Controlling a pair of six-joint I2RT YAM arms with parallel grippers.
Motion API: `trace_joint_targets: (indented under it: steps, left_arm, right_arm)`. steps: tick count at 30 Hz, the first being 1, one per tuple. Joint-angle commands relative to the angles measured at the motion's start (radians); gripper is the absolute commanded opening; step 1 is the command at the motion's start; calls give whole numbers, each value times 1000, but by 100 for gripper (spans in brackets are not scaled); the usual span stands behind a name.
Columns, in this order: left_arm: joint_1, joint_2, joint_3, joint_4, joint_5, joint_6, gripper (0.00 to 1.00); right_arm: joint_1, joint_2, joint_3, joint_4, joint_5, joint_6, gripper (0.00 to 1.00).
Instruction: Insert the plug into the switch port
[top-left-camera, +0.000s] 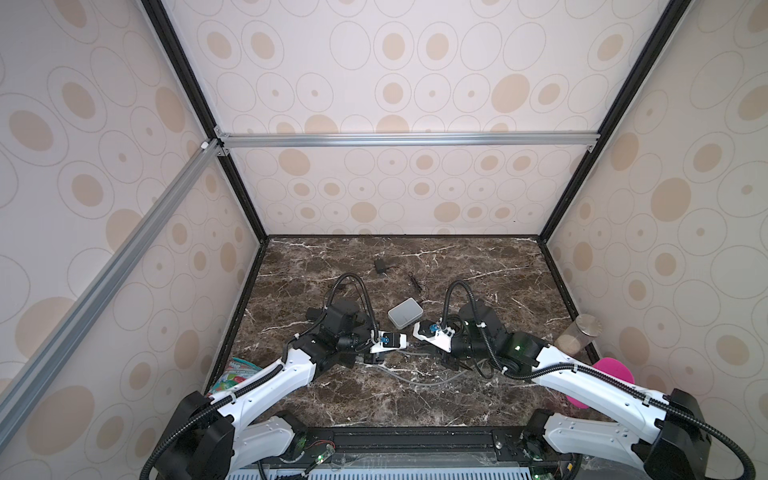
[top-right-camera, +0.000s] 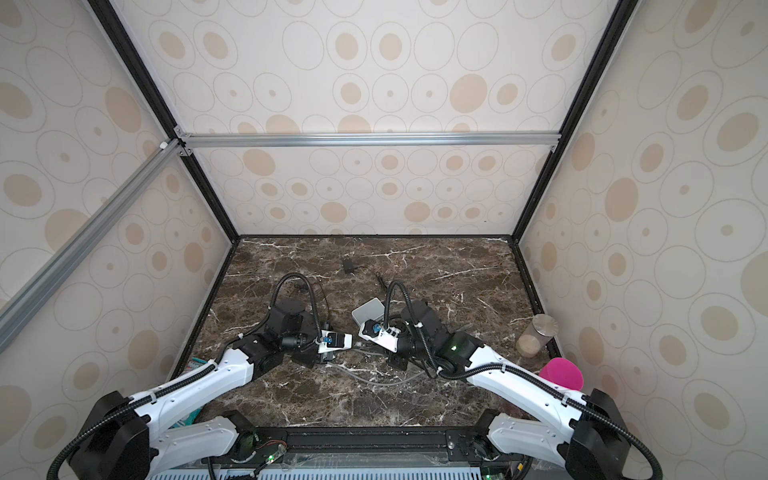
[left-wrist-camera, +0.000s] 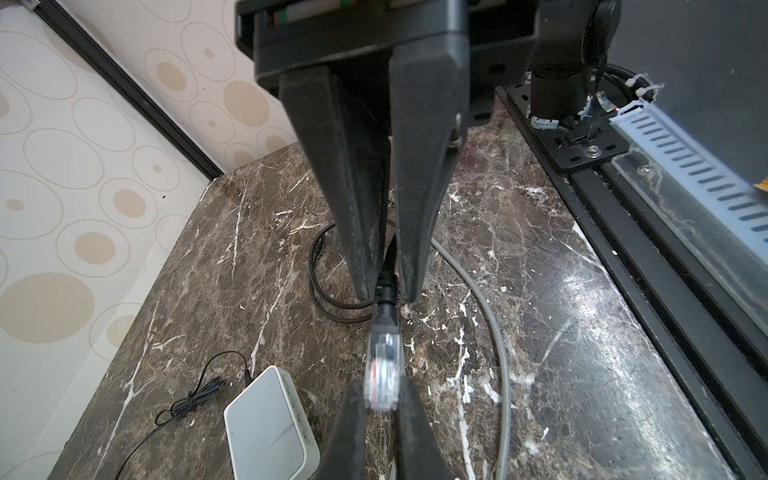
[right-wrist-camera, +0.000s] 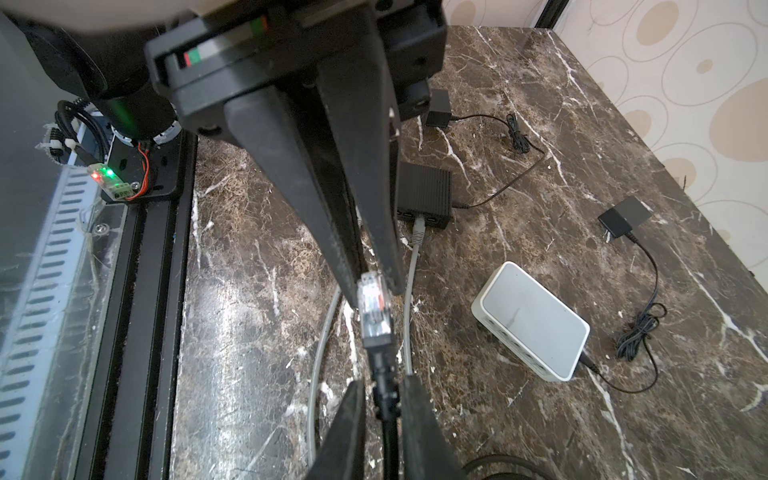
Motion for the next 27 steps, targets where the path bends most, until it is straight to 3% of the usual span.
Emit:
trace_joint_targets:
  steps: [1,9,27]
  left_arm:
    - [-7,3,50,-15,20,0,13]
    - [-6,5,51,-18,18,1,13]
    - [-7,12,53,-17,25,-3,13]
  right_arm:
    - [14,3,32,-11,5,-15,18]
    - [18,13,35,-14,7,-15,13]
    - [24,29,53,-26,11,-18,18]
